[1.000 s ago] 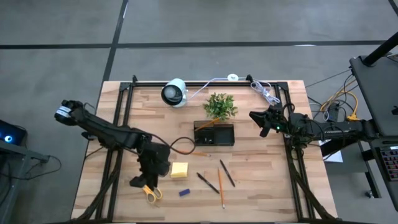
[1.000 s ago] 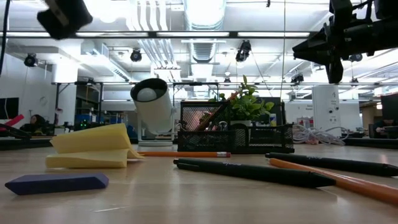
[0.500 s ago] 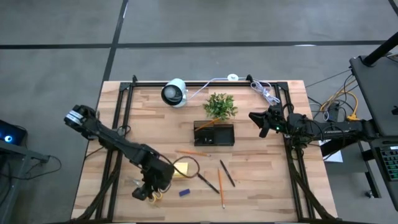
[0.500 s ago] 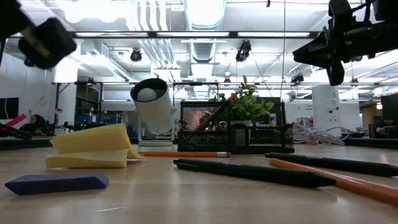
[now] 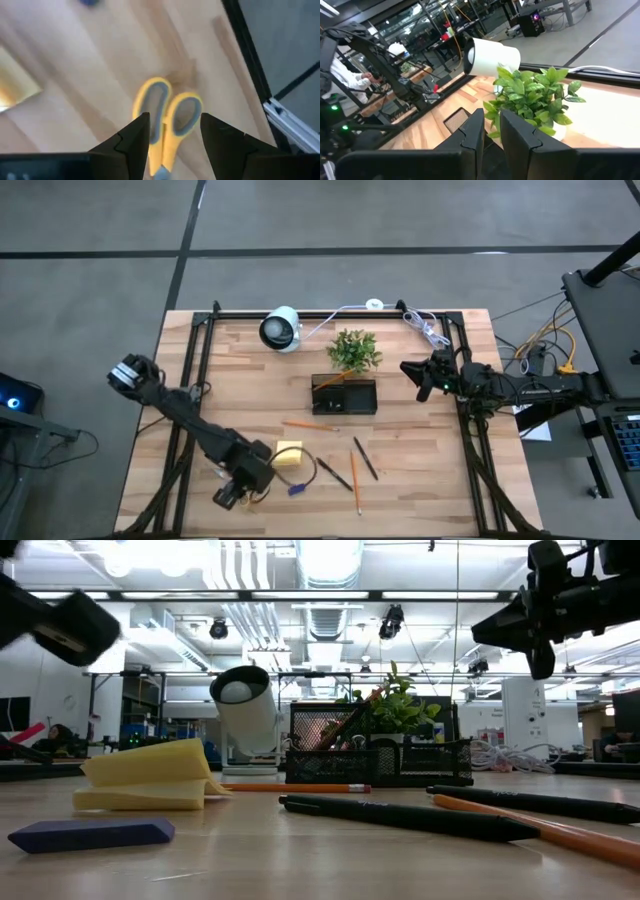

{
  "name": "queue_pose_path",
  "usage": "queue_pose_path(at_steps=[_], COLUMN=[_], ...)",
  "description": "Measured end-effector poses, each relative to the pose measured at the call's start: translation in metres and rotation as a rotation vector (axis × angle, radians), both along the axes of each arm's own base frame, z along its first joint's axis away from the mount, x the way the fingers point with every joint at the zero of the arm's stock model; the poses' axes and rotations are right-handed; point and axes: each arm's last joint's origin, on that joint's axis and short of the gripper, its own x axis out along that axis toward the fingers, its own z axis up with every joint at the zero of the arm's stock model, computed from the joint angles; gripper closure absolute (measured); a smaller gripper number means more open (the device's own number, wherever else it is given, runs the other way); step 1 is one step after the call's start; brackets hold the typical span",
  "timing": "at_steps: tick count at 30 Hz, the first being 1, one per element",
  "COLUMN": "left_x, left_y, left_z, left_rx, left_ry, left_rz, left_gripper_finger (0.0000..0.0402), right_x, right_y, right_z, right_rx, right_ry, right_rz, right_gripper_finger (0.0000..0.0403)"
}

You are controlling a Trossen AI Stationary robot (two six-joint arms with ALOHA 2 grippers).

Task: Pick and place office supplies into organizer
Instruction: Put the yellow scissors into the black desk organizer

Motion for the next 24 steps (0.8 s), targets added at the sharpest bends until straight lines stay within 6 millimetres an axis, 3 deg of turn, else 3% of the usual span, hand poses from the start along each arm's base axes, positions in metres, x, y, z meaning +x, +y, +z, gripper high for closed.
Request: queue_pose_path(at_steps=[8,14,24], left_x=[-0.011,-0.012,-0.007], left_y=[-0.013,-0.017,-0.027], left_z=[-0.001,-0.008,-0.035], left_rx=[0.165,0.151,0.191], left_ry=[-0.126,-0.087,-0.009], left_rz=[-0.007,-0.03,0.004], left_gripper_finger=[0.0242,0.0242,0.0242], right_x=[0.0,0.0,0.0], right_y=[0.0,0.0,0.0], right_z=[-0.002,-0.002,-0.002], right_rx=[0.001,0.001,0.005], right_ry=[0.018,0.022,0.02], right_rz=[0.0,0.0,0.0], right_gripper_finger=[0.0351,0.0351,0.0351])
